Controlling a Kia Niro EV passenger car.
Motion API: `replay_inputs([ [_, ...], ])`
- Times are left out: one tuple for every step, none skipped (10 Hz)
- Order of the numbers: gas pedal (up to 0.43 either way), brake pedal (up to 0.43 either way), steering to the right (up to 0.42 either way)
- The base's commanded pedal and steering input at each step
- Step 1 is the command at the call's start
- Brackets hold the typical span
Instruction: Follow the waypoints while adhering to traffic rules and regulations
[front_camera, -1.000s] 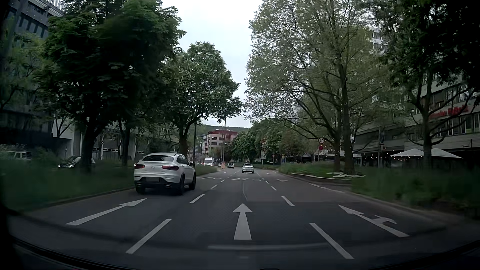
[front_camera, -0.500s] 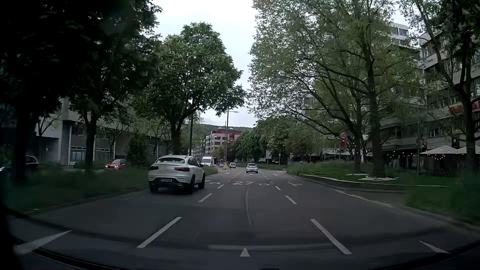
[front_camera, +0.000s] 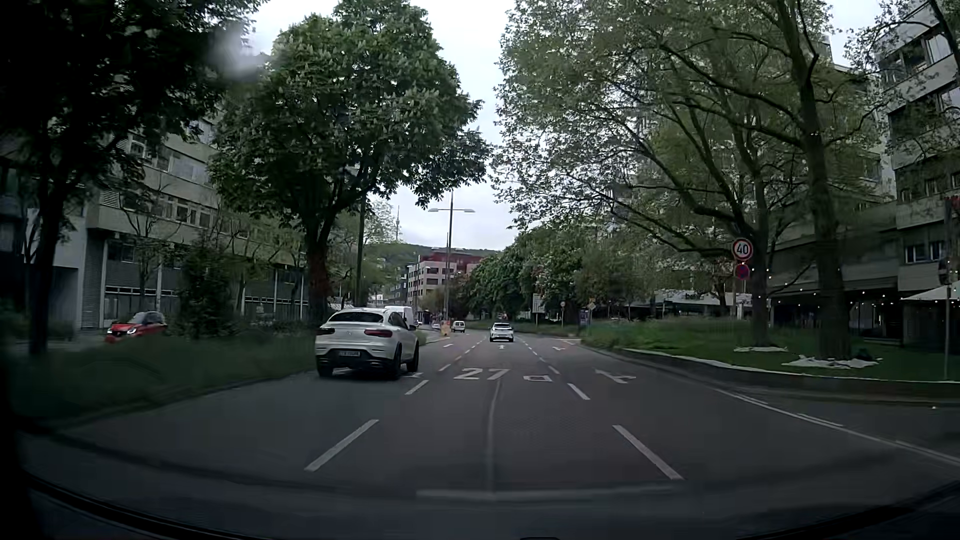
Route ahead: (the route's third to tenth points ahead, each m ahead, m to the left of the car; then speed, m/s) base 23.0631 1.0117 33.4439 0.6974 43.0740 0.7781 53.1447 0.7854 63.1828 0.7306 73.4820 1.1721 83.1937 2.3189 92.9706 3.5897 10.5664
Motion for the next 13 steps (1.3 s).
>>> replay_inputs([
  [0.067, 0.000, 0.007],
  [0.067, 0.000, 0.006],
  [0.067, 0.000, 0.006],
  [0.067, 0.000, 0.005],
  [0.067, 0.000, 0.005],
  [0.067, 0.000, 0.005],
  [0.067, 0.000, 0.007],
  [0.067, 0.000, 0.008],
  [0.067, 0.000, 0.008],
  [0.000, 0.000, 0.008],
  [0.000, 0.000, 0.008],
  [0.000, 0.000, 0.008],
  [0.000, 0.000, 0.008],
])
